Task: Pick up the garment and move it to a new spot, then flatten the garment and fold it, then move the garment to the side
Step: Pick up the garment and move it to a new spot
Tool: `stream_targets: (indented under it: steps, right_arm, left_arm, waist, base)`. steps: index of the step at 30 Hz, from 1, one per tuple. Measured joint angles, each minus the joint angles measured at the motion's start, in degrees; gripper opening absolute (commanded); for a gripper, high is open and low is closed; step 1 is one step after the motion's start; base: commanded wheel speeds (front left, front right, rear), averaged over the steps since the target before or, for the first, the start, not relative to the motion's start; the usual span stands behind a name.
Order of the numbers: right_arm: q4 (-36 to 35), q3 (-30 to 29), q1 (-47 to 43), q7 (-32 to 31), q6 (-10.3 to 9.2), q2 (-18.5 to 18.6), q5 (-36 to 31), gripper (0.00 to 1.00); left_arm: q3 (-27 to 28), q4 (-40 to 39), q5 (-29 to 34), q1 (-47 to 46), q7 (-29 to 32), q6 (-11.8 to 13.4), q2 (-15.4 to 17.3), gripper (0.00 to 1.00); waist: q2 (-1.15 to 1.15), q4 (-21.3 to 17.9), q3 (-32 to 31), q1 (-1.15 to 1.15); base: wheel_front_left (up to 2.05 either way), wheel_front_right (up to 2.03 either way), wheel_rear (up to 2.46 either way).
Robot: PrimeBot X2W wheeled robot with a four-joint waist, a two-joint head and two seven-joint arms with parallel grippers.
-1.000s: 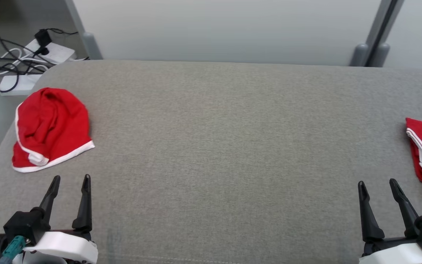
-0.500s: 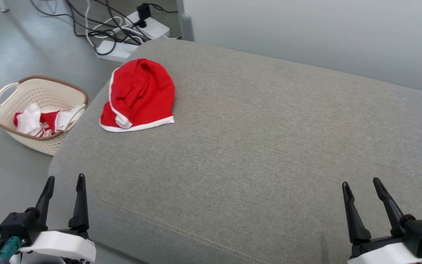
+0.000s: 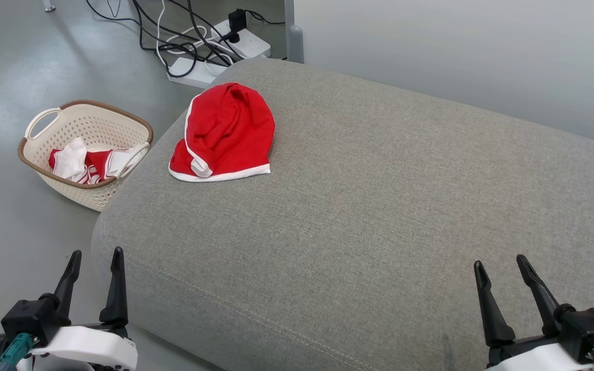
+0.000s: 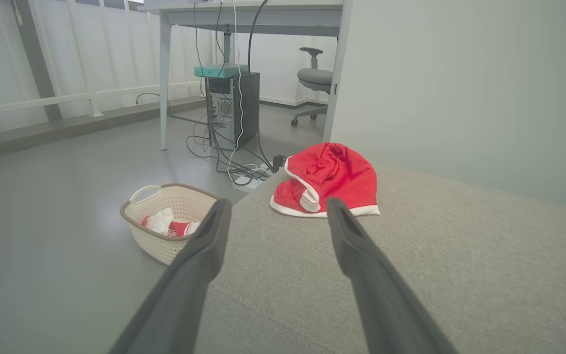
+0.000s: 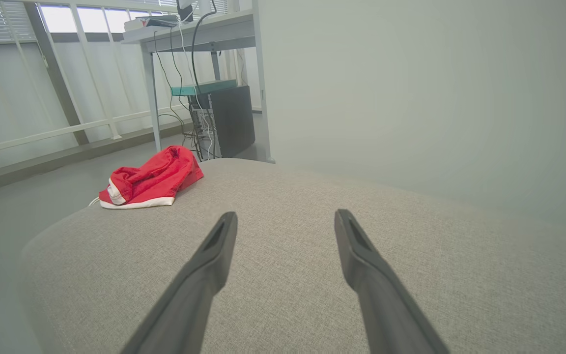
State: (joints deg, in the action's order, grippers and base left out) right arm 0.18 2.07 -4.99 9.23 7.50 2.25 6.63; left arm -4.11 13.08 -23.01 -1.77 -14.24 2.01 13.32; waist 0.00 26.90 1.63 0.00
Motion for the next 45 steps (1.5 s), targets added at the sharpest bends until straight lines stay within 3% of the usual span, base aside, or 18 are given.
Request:
stream_targets:
  steps: [6,15,18,23,30,37,45]
  right_arm:
    - [0.2,0.0,0.0,0.0,0.0,0.0,0.0,1.0]
    - [-1.0,-0.3,0.8,-0.7,0.0,0.0,-0.5,1.0]
    - [-1.3,-0.3,1.7,-1.0,0.0,0.0,-0.6,1.0]
    - [-2.0,0.2,3.1,-1.2,0.0,0.4,-1.2,1.0]
    - [-3.4,0.4,5.1,-2.0,0.0,1.6,-1.7,1.0]
    - [-5.6,0.6,7.4,-3.6,0.0,3.6,-2.3,1.0]
    - [-9.1,0.4,9.5,-5.7,0.0,5.4,-3.3,1.0]
  left_arm:
    - [0.4,-3.8,1.3,-3.5,0.0,0.0,0.8,1.0]
    - [0.3,-12.3,2.1,-25.0,7.9,-4.7,8.4,1.0]
    - [-0.9,-6.4,-0.5,-35.0,12.9,-6.8,9.2,1.0]
    - [-3.3,11.3,-4.8,-47.5,22.4,-8.3,10.0,1.0]
    - [-6.2,31.6,-9.6,-51.7,32.6,-9.1,10.9,1.0]
    - [-9.2,39.1,-16.1,-51.7,37.2,-9.1,11.1,1.0]
    - [-11.4,43.4,-19.5,-51.7,34.8,-9.1,11.4,1.0]
  waist:
    - [0.0,-0.3,0.2,0.0]
    - [0.0,-2.3,2.1,0.0]
    - [0.0,-3.7,3.1,0.0]
    - [0.0,-6.7,5.3,0.0]
    - [0.0,-11.4,9.7,0.0]
    - [0.0,-14.2,15.6,0.0]
    - [0.0,-15.6,21.8,0.0]
  base:
    - [0.0,0.0,0.0]
    - [0.0,0.0,0.0]
    - [0.0,0.0,0.0]
    - [0.0,0.0,0.0]
    - [0.0,0.0,0.0]
    - [0.0,0.0,0.0]
    - [0.0,0.0,0.0]
